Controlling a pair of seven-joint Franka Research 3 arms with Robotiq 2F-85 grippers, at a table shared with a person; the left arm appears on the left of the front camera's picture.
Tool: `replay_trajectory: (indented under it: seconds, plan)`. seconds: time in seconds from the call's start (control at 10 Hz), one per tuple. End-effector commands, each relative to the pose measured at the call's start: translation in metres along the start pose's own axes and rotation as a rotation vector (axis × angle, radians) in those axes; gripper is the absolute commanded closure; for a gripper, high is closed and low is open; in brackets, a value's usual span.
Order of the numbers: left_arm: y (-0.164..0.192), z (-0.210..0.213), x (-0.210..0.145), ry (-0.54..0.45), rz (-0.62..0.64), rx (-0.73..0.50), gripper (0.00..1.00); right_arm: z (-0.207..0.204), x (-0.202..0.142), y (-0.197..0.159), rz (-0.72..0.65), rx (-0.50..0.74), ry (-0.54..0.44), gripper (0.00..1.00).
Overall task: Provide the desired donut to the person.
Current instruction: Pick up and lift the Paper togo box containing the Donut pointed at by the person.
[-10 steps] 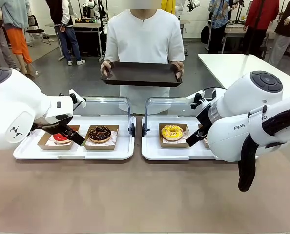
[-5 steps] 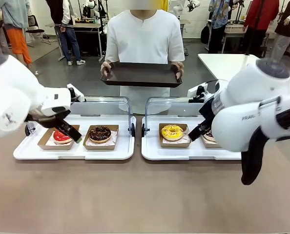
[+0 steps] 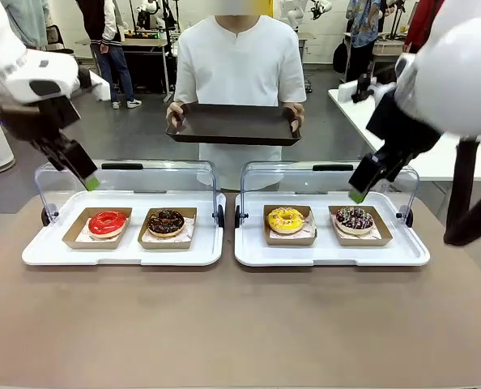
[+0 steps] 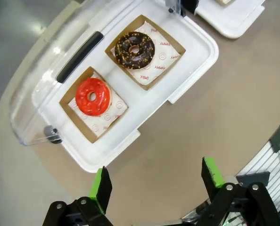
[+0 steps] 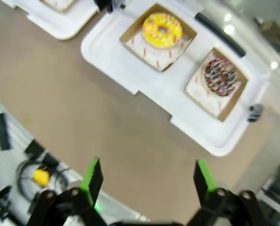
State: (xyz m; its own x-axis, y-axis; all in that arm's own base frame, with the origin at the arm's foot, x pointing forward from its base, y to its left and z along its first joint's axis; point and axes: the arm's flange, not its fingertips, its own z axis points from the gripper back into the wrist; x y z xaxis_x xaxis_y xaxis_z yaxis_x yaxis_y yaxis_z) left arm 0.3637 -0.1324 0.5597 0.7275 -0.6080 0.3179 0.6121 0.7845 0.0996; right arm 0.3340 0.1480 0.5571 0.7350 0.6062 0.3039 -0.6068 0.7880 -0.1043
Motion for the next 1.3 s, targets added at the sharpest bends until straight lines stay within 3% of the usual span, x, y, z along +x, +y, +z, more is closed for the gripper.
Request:
replay_trajectory:
  seconds: [0.0,0.2,0.3,1.0,1.1,1.2]
  plan:
    - [0.007,0.017,0.017,0.04,0.002,0.066,0.0,0.032,0.02,0.002,-0.013,-0.049,0.022,0.0]
    - [0.006,0.033,0.017,-0.016,0.033,0.163,0.0,0.042,0.024,0.002,-0.035,-0.123,-0.004,0.0]
    - [0.007,0.027,0.014,0.01,-0.001,0.038,0.0,0.043,0.015,0.004,-0.003,-0.017,-0.002,0.0]
    - [0.007,0.027,0.014,0.013,0.008,0.06,0.0,0.045,0.017,0.005,-0.008,-0.041,0.003,0.0]
    - [0.01,0.037,0.003,-0.054,-0.248,-0.297,0.0,0.057,0.003,-0.002,0.246,0.099,-0.069,0.0]
    - [0.024,0.045,-0.004,-0.174,-0.43,-0.462,0.0,0.07,-0.006,-0.017,0.389,0.284,-0.169,0.0]
